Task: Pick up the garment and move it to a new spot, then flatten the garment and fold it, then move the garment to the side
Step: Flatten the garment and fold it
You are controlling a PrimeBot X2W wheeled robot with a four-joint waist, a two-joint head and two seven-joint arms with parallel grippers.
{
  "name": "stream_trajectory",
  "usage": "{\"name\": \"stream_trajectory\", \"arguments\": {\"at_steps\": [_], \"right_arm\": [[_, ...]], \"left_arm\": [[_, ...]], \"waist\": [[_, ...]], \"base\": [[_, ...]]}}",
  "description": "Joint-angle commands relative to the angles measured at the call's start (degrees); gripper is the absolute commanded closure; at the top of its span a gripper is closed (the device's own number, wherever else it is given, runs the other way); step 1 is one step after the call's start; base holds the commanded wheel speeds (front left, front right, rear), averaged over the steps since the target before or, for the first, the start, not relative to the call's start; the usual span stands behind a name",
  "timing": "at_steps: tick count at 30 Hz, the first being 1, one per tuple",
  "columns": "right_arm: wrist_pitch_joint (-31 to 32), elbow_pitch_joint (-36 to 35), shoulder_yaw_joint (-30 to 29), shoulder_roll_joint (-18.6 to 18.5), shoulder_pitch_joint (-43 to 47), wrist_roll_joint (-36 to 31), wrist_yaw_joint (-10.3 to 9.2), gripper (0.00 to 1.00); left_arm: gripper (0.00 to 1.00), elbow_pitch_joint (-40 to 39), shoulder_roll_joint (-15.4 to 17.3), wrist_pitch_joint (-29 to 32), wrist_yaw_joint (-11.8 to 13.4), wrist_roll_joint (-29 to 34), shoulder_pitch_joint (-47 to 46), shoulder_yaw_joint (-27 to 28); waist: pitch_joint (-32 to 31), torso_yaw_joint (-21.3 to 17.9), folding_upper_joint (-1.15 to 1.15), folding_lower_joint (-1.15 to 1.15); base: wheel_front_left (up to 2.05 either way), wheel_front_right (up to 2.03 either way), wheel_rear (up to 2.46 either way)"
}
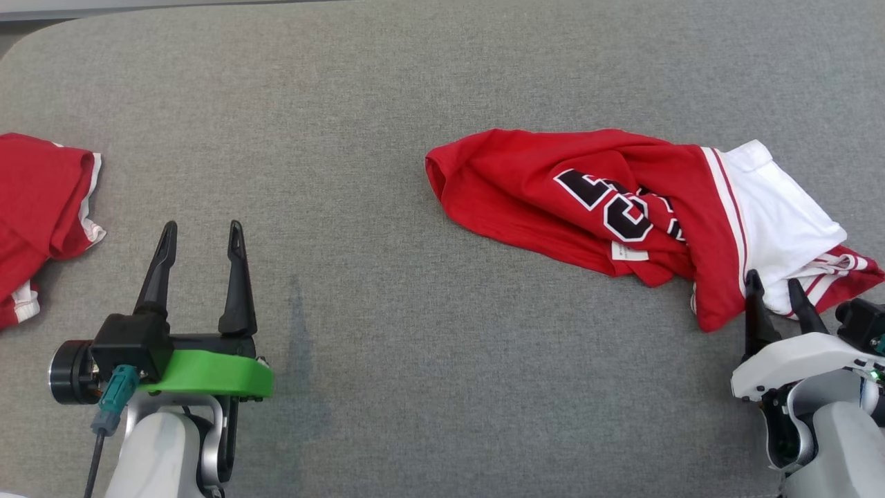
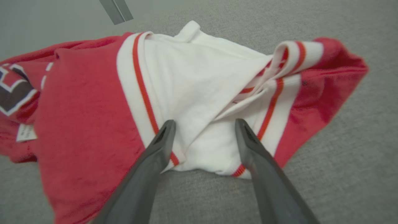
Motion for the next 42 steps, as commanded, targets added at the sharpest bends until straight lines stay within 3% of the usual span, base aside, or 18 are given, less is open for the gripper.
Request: {"name": "stream_trajectory", "arguments": {"at_steps": [1, 9, 20, 21, 22, 33, 42], "right_arm": [[0.71, 1.62, 0.54, 0.1, -0.38, 1.24, -0.08, 1.0], [-0.99, 4.75, 3.73, 0.47, 3.36, 5.18, -0.09, 1.0], [-2.32, -3.87, 7.13, 2.94, 10.95, 4.76, -0.08, 1.0], [-2.59, -4.6, 7.18, 3.07, 11.19, 4.27, -0.08, 0.66], [-2.96, -5.32, 7.4, 3.12, 11.24, 3.21, -0.07, 0.0], [-6.75, -21.7, 9.05, 3.08, 12.93, -4.99, -0.07, 0.0], [-3.41, -30.5, 7.09, 3.28, 15.48, -6.14, -0.08, 0.0]], "left_arm": [[0.0, 0.22, 0.27, -0.38, 0.16, -0.03, -0.71, -0.07], [0.0, 0.64, 0.09, -0.38, 0.03, -0.14, -0.72, -0.34], [0.0, 0.43, 0.44, -0.45, 0.38, -0.45, 0.73, 0.07], [0.0, 0.42, 0.44, -0.45, 0.42, -0.49, 0.79, 0.06], [0.0, 0.43, 0.45, -0.44, 0.42, -0.51, 0.8, 0.04], [0.0, 0.65, 0.71, -0.47, 0.59, -0.74, 1.35, 0.11], [0.0, 0.46, 1.08, -0.42, 0.86, -1.02, 2.6, 0.14]], "waist": [[0.14, 0.01, 0.0, 0.0], [-0.46, 0.15, 0.0, 0.0], [-1.81, -0.84, 0.0, 0.0], [-1.93, -0.95, 0.0, 0.0], [-2.04, -1.01, 0.0, 0.0], [-3.57, -1.13, 0.0, 0.0], [-5.5, -1.03, 0.0, 0.0]], "base": [[0.0, 0.0, 0.0], [0.0, 0.0, 0.0], [0.0, 0.0, 0.0], [0.0, 0.0, 0.0], [0.0, 0.0, 0.0], [0.0, 0.0, 0.0], [0.0, 0.0, 0.0]]}}
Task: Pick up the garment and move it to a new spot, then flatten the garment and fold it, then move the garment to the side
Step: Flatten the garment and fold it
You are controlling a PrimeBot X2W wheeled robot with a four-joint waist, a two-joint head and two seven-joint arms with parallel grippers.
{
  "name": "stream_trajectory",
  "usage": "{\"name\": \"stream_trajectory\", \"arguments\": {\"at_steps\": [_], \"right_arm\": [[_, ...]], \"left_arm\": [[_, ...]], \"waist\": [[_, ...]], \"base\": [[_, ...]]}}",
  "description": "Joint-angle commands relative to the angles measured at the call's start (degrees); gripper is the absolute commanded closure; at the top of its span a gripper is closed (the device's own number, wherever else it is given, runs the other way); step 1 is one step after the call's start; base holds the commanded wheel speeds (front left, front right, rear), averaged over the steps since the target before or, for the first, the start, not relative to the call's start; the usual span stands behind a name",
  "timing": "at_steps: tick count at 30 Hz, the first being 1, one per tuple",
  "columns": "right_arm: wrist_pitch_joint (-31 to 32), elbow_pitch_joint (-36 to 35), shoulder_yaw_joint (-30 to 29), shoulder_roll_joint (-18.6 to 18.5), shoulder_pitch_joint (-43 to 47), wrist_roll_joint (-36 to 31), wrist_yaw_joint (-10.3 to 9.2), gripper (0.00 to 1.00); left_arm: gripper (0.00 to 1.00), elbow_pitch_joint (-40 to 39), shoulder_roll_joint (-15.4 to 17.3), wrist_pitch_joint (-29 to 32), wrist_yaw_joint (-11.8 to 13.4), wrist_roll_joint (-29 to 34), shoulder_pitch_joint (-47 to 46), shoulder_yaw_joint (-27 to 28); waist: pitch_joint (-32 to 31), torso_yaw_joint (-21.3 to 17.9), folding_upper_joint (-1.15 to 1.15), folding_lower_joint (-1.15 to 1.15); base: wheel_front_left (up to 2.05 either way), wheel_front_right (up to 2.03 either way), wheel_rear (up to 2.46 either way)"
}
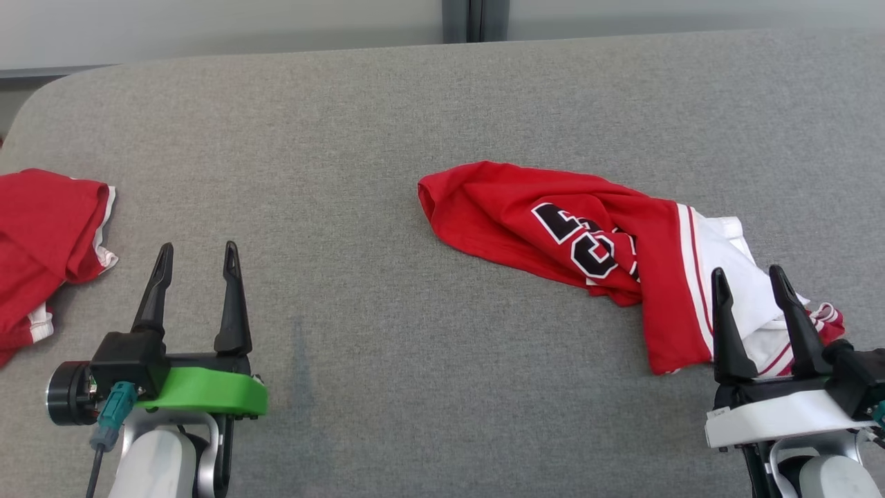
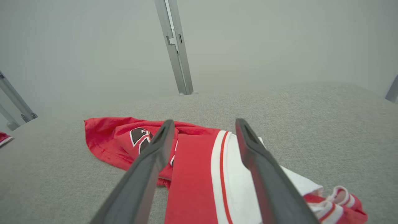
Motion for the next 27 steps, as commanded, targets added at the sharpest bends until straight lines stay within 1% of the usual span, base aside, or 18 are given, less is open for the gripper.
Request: {"name": "stream_trajectory", "arguments": {"at_steps": [1, 6, 10, 16, 27], "right_arm": [[0.16, -1.16, -0.33, -0.01, 0.66, -0.65, -0.07, 0.0], [0.63, -5.33, -0.09, -0.01, 0.99, -1.56, -0.07, 0.0], [1.53, -7.24, -0.08, -1.01, -0.2, -1.7, -0.08, 0.0], [2.51, -7.82, -0.58, -1.66, -0.69, -1.01, -0.08, 0.0], [2.83, -7.33, -1.01, -1.47, -0.36, -0.09, -0.07, 0.0]], "left_arm": [[0.0, -0.21, 0.5, -0.18, 0.23, -0.64, 0.78, 0.15], [0.0, -0.45, 0.85, -0.1, 0.55, -0.82, 1.99, 0.27], [0.0, -0.91, 1.18, 0.28, 0.79, -0.91, 2.83, 0.14], [0.0, -1.62, 1.49, 0.93, 1.04, -1.08, 3.54, -0.18], [0.0, -2.47, 1.59, 1.16, 1.5, -1.43, 3.96, -0.7]], "waist": [[-0.53, -0.02, 0.0, 0.0], [-2.14, -0.26, 0.0, 0.0], [-2.95, -0.21, 0.0, 0.0], [-3.54, 0.11, 0.0, 0.0], [-3.15, 0.51, 0.0, 0.0]], "base": [[0.0, 0.0, 0.0], [0.0, 0.0, 0.0], [0.0, 0.0, 0.0], [0.0, 0.0, 0.0], [0.0, 0.0, 0.0]]}}
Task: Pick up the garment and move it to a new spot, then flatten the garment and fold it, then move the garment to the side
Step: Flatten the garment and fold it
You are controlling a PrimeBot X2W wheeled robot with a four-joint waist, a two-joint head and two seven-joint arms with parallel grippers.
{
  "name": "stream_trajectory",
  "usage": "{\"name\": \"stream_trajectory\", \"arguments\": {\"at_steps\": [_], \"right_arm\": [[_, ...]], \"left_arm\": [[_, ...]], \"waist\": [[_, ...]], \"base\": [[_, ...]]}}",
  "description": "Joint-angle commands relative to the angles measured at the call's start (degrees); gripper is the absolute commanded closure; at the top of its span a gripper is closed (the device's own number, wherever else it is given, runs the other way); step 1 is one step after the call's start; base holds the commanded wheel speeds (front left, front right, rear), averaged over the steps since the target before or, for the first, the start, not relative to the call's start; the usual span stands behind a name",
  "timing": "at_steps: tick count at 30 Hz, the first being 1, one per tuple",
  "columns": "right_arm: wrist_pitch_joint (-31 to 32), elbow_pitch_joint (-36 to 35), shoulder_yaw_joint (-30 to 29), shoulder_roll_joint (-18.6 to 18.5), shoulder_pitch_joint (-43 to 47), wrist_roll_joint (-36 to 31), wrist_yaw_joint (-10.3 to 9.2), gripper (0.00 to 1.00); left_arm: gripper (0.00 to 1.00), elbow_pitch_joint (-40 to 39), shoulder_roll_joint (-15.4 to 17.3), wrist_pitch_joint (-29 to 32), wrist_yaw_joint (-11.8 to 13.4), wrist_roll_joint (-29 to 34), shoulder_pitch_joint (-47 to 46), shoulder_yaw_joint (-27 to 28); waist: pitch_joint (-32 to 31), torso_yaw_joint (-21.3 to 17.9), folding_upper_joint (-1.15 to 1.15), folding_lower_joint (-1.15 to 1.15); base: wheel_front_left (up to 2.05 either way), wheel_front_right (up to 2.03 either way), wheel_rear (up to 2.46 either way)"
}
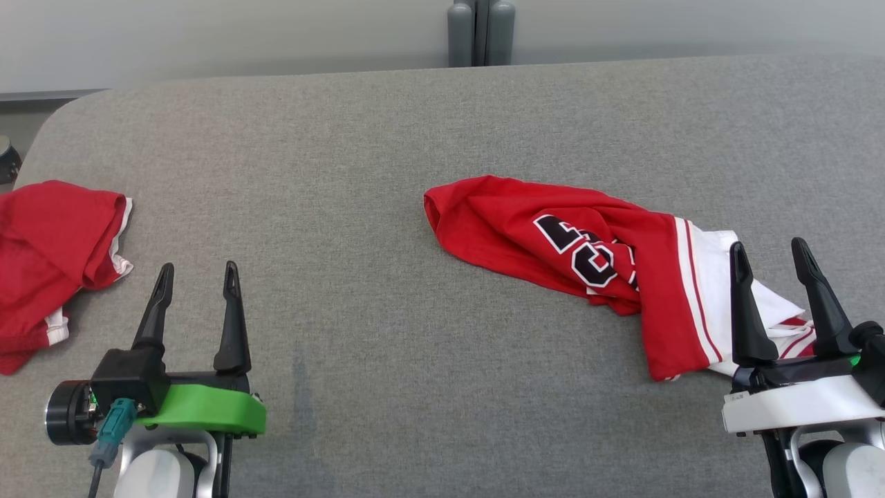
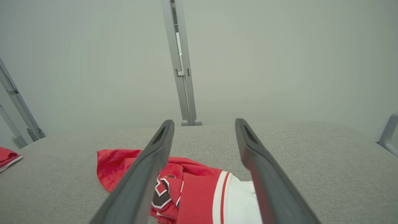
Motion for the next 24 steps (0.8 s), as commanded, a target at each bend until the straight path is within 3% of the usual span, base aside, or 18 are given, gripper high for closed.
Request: {"name": "stream_trajectory", "arguments": {"at_steps": [1, 17, 24], "right_arm": [[-0.24, 0.27, -0.17, -0.21, -0.29, 0.46, -0.06, 0.0], [0.12, 2.46, -1.85, -0.45, -0.93, 1.29, -0.06, 0.0], [0.9, 10.63, -6.57, -1.11, -1.02, 2.63, -0.07, 0.0]], "left_arm": [[0.0, -0.25, 0.37, -0.16, 0.43, -0.41, 0.66, -0.02], [0.0, -0.49, 0.73, -0.34, 0.94, -0.63, -0.25, -0.55], [0.0, -0.35, 0.36, -0.49, 0.82, -0.62, -1.63, -1.21]], "waist": [[0.12, 0.05, 0.0, 0.0], [1.14, 0.39, 0.0, 0.0], [2.88, 0.51, 0.0, 0.0]], "base": [[0.0, 0.0, 0.0], [0.0, 0.0, 0.0], [0.0, 0.0, 0.0]]}}
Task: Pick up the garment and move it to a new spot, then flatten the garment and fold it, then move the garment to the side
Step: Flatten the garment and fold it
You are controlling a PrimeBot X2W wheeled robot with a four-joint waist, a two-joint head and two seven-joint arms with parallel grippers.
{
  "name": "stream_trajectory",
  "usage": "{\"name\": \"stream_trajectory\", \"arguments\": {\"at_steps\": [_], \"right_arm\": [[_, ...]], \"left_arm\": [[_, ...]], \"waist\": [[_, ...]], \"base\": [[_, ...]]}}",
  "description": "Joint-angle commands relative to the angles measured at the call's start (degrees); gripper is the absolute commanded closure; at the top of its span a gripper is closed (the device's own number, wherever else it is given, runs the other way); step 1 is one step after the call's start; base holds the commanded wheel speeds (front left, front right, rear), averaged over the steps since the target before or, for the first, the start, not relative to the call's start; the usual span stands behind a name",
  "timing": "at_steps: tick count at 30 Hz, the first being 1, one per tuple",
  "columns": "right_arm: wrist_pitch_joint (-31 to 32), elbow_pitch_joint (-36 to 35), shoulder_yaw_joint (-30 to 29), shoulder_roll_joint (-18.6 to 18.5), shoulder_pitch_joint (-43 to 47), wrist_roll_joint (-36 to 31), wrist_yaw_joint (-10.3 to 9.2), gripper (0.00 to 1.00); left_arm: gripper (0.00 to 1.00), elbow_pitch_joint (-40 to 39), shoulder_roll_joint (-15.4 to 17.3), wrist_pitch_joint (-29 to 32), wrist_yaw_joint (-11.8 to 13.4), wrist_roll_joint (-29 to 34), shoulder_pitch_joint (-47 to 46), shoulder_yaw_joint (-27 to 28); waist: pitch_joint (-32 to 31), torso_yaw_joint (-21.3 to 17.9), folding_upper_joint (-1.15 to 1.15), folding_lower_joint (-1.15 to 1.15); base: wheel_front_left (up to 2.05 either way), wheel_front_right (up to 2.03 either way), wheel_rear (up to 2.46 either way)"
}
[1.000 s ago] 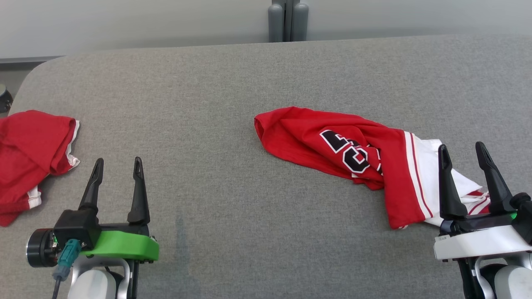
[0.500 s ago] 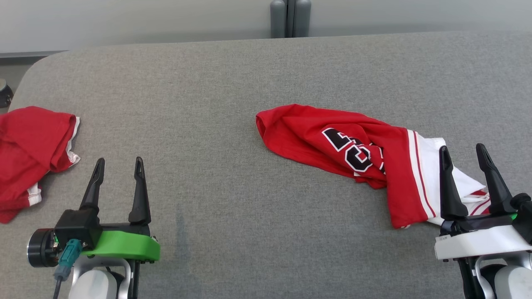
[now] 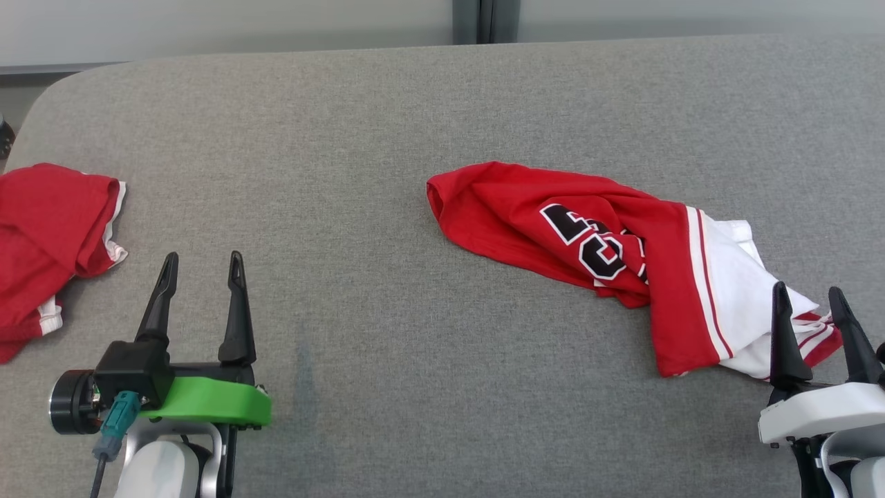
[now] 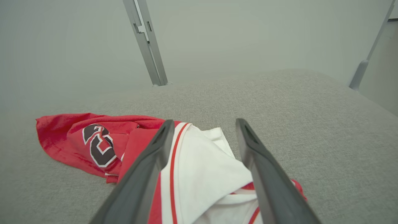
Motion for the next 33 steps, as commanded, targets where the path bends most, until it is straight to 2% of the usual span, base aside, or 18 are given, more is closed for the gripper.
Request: {"name": "stream_trajectory", "arguments": {"at_steps": [1, 9, 17, 18, 19, 20, 26, 30, 33], "right_arm": [[-0.08, 1.67, -0.68, -0.28, -0.68, 0.55, -0.08, 0.0], [0.3, 13.87, -1.9, -0.24, -4.67, 4.0, -0.07, 0.0], [-0.13, 19.16, -0.03, -0.84, -8.78, 8.63, -0.08, 0.0], [-0.46, 19.46, 0.26, -1.41, -9.24, 8.53, -0.07, 0.58], [-0.94, 19.77, 0.31, -1.88, -9.97, 8.91, -0.08, 0.76], [-1.18, 20.09, 0.41, -2.33, -10.45, 9.0, -0.08, 1.0], [-2.47, 20.61, 1.75, -6.07, -16.62, 8.42, -0.08, 1.0], [-2.65, 20.01, 5.11, -9.7, -23.95, 7.82, -0.08, 1.0], [-2.8, 22.06, 7.11, -12.43, -28.31, 8.99, -0.09, 1.0]], "left_arm": [[0.0, 0.14, 0.06, -0.24, 0.08, -0.16, -0.9, -0.11], [0.0, 0.82, -0.07, -0.68, -0.46, -0.38, -2.4, -0.45], [0.0, 1.26, -0.12, -0.79, -0.15, -0.15, -3.31, -0.57], [0.0, 1.31, -0.11, -0.82, -0.12, -0.16, -3.31, -0.57], [0.0, 1.35, -0.12, -0.87, -0.11, -0.18, -3.32, -0.58], [0.0, 1.36, -0.17, -0.91, -0.12, -0.2, -3.38, -0.63], [0.0, 1.35, -0.43, -1.07, -0.01, -0.42, -3.81, -0.55], [0.0, 1.16, -0.37, -1.18, 0.01, -0.31, -4.04, -0.33], [0.0, 0.93, -0.54, -1.24, -0.37, -0.04, -4.68, -0.73]], "waist": [[0.68, 0.04, 0.0, 0.0], [2.62, -0.04, 0.0, 0.0], [3.35, -0.01, 0.0, 0.0], [3.36, -0.07, 0.0, 0.0], [3.36, -0.1, 0.0, 0.0], [3.36, -0.1, 0.0, 0.0], [3.5, -0.25, 0.0, 0.0], [4.13, -0.63, 0.0, 0.0], [4.93, -0.38, 0.0, 0.0]], "base": [[0.0, 0.0, 0.0], [0.0, 0.0, 0.0], [0.0, 0.0, 0.0], [0.0, 0.0, 0.0], [0.0, 0.0, 0.0], [0.0, 0.0, 0.0], [0.0, 0.0, 0.0], [0.0, 0.0, 0.0], [0.0, 0.0, 0.0]]}}
